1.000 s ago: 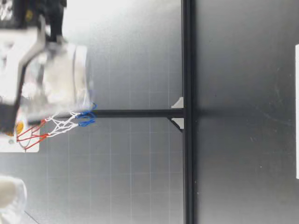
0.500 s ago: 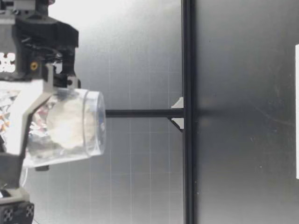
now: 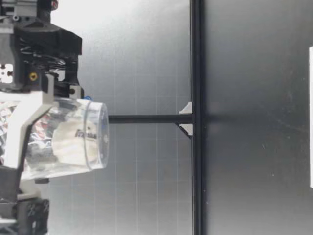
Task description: Transfer one of the two balls in the right glass into the left glass, then transfer it back to the right glass.
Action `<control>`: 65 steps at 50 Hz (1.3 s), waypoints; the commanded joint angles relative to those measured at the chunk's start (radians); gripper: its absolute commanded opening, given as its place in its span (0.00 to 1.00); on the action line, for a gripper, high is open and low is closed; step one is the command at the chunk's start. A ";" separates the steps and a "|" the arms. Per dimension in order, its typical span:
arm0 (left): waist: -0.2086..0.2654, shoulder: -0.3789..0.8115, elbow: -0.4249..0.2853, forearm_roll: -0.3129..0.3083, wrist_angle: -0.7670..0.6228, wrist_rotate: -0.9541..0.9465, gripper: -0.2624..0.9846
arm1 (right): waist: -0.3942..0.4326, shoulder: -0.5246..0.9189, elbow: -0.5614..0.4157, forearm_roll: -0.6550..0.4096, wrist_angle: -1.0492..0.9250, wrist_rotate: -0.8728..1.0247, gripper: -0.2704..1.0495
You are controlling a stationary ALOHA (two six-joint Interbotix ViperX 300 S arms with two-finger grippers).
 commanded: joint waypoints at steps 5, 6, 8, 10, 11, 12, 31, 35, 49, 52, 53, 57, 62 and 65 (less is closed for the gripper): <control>-0.021 0.015 -0.051 0.000 -0.025 0.054 0.82 | 0.002 -0.008 -0.034 0.008 -0.014 0.002 0.75; -0.023 0.017 -0.052 0.000 -0.025 0.061 0.82 | 0.002 -0.008 -0.034 0.008 -0.012 0.002 0.75; -0.023 0.021 -0.055 0.000 -0.026 0.075 0.82 | 0.002 -0.006 -0.035 0.008 -0.012 0.003 0.75; -0.023 0.026 -0.058 0.000 -0.031 0.092 0.82 | 0.002 -0.006 -0.035 0.008 -0.012 0.003 0.75; -0.023 0.028 -0.058 0.000 -0.032 0.098 0.82 | 0.002 -0.006 -0.037 0.009 -0.012 0.003 0.75; -0.023 0.029 -0.060 0.000 -0.035 0.103 0.82 | 0.002 -0.005 -0.035 0.008 -0.012 0.003 0.75; -0.025 0.043 -0.057 0.000 -0.091 0.198 0.82 | -0.006 -0.005 -0.037 0.017 -0.012 0.003 0.75; -0.025 0.048 -0.058 0.000 -0.098 0.209 0.82 | -0.008 -0.005 -0.037 0.017 -0.012 0.003 0.75; -0.026 0.063 -0.054 0.000 -0.115 0.267 0.82 | -0.014 -0.005 -0.038 0.023 -0.014 0.003 0.75; -0.026 0.064 -0.054 0.000 -0.115 0.273 0.82 | -0.014 -0.005 -0.038 0.023 -0.012 0.003 0.75; -0.026 0.064 -0.054 0.000 -0.115 0.273 0.82 | -0.015 -0.005 -0.038 0.023 -0.012 0.003 0.75; -0.028 0.066 -0.052 0.000 -0.115 0.278 0.82 | -0.018 -0.005 -0.038 0.023 -0.012 0.003 0.75; -0.028 0.066 -0.048 0.000 -0.115 0.279 0.82 | -0.023 -0.003 -0.038 0.023 -0.011 0.003 0.75; -0.026 0.066 -0.046 0.000 -0.115 0.279 0.82 | -0.023 -0.003 -0.038 0.023 -0.011 0.003 0.75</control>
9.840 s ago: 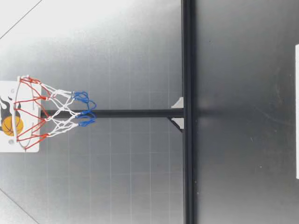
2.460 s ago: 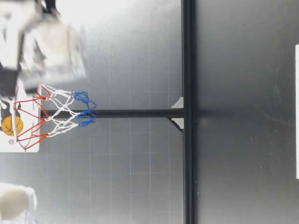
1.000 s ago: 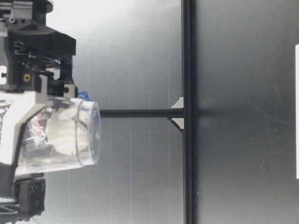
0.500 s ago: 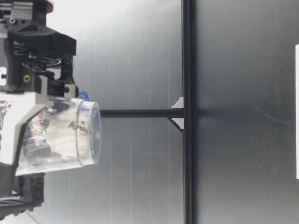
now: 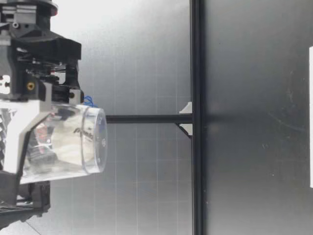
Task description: Transfer one of the two balls in the right glass into the left glass, then transfer it back to the right glass.
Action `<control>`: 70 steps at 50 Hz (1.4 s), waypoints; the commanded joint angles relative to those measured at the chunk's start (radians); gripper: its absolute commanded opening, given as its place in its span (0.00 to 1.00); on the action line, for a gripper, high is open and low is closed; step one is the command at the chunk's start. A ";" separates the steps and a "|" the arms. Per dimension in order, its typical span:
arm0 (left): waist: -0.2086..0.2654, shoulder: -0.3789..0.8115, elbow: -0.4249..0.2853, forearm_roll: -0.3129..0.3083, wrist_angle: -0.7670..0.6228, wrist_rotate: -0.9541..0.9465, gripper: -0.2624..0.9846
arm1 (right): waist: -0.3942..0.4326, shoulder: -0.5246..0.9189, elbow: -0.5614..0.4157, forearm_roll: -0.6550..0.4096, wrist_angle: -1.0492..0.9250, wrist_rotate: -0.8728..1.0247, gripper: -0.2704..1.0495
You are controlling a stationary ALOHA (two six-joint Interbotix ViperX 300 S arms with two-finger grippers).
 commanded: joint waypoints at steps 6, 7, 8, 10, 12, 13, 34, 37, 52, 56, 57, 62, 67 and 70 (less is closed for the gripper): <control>-0.002 -0.009 -0.009 -0.002 -0.011 -0.003 0.82 | -0.009 -0.011 -0.026 0.002 -0.009 0.000 0.75; -0.002 -0.009 -0.009 -0.002 -0.011 -0.003 0.82 | -0.009 -0.011 -0.025 0.002 -0.009 0.000 0.75; -0.002 -0.009 -0.009 -0.002 -0.012 -0.003 0.82 | -0.009 -0.011 -0.026 0.002 -0.009 0.000 0.75; -0.003 -0.009 -0.009 -0.003 -0.015 -0.005 0.82 | -0.011 -0.012 -0.026 0.003 -0.008 0.000 0.75; -0.002 -0.009 -0.008 -0.003 -0.018 -0.005 0.82 | -0.011 -0.012 -0.026 0.002 -0.008 0.000 0.75; -0.002 -0.009 -0.006 -0.003 -0.020 -0.005 0.82 | -0.011 -0.012 -0.026 0.002 -0.008 0.002 0.75; -0.035 -0.043 0.043 -0.187 -0.107 -0.140 0.82 | -0.009 -0.031 -0.020 0.002 0.023 0.008 0.75; -0.054 -0.071 0.074 -0.262 -0.129 -0.227 0.82 | -0.009 -0.035 -0.009 0.002 0.038 0.015 0.75; -0.081 -0.313 0.287 -0.370 -0.155 -0.644 0.82 | -0.009 -0.100 0.094 0.002 0.044 0.000 0.75; -0.094 -0.408 0.350 -0.373 -0.098 -0.811 0.82 | -0.011 -0.133 0.129 0.002 0.044 -0.021 0.75; -0.095 -0.426 0.362 -0.373 -0.081 -0.853 0.82 | -0.014 -0.146 0.140 0.002 0.044 -0.035 0.75; -0.101 -0.515 0.419 -0.370 0.021 -1.026 0.82 | -0.020 -0.193 0.179 0.002 0.044 -0.087 0.75; -0.101 -0.572 0.466 -0.357 0.101 -1.160 0.82 | -0.025 -0.242 0.213 0.002 0.044 -0.150 0.75; -0.103 -0.589 0.502 -0.357 0.140 -1.221 0.82 | -0.029 -0.275 0.233 0.002 0.044 -0.181 0.75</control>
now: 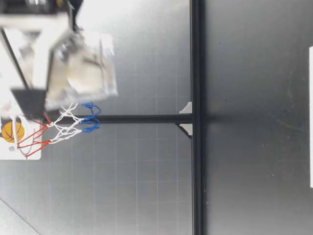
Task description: Transfer one of the two balls in the right glass into the left glass, then transfer it back to the right glass.
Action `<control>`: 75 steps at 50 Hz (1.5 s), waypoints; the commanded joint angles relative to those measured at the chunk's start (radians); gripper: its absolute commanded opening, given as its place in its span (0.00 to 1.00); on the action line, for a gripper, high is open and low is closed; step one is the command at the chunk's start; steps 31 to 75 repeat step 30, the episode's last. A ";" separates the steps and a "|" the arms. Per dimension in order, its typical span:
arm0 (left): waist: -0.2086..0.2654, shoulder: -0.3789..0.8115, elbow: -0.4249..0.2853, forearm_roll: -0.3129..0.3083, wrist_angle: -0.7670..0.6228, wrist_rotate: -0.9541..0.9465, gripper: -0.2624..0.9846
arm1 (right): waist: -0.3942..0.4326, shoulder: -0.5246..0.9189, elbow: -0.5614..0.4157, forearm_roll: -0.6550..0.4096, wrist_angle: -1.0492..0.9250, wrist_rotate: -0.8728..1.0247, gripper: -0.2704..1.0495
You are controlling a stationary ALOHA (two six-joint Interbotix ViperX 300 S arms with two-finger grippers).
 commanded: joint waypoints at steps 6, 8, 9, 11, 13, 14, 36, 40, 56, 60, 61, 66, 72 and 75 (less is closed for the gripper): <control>-0.025 -0.018 0.069 0.006 0.049 -0.101 0.82 | -0.020 -0.133 0.061 0.000 -0.005 -0.063 0.75; -0.035 -0.017 0.080 0.006 0.046 -0.106 0.82 | -0.020 -0.160 0.081 0.000 -0.005 -0.066 0.75; -0.040 -0.018 0.084 0.006 0.041 -0.106 0.82 | -0.020 -0.173 0.094 0.000 -0.005 -0.066 0.75; -0.049 -0.017 0.092 0.006 0.032 -0.106 0.82 | -0.020 -0.196 0.115 0.000 -0.005 -0.066 0.75; -0.055 -0.017 0.098 0.008 0.021 -0.106 0.82 | -0.020 -0.219 0.135 0.000 -0.005 -0.066 0.75; -0.058 -0.017 0.101 0.009 0.014 -0.104 0.82 | -0.020 -0.229 0.146 0.000 -0.005 -0.066 0.75; -0.057 -0.017 0.115 0.083 -0.075 -0.101 0.82 | -0.020 -0.287 0.213 0.002 0.003 -0.058 0.75; -0.057 -0.017 0.115 0.083 -0.075 -0.101 0.82 | -0.020 -0.287 0.213 0.002 0.003 -0.058 0.75; -0.057 -0.017 0.115 0.083 -0.075 -0.101 0.82 | -0.020 -0.287 0.213 0.002 0.003 -0.058 0.75; -0.057 -0.017 0.115 0.083 -0.075 -0.101 0.82 | -0.020 -0.287 0.213 0.002 0.003 -0.058 0.75; -0.057 -0.017 0.115 0.083 -0.075 -0.101 0.82 | -0.020 -0.287 0.213 0.002 0.003 -0.058 0.75; -0.057 -0.017 0.115 0.083 -0.075 -0.101 0.82 | -0.020 -0.287 0.213 0.002 0.003 -0.058 0.75; -0.057 -0.017 0.115 0.083 -0.075 -0.101 0.82 | -0.020 -0.287 0.213 0.002 0.003 -0.058 0.75; -0.057 -0.017 0.115 0.083 -0.075 -0.101 0.82 | -0.020 -0.287 0.213 0.002 0.003 -0.058 0.75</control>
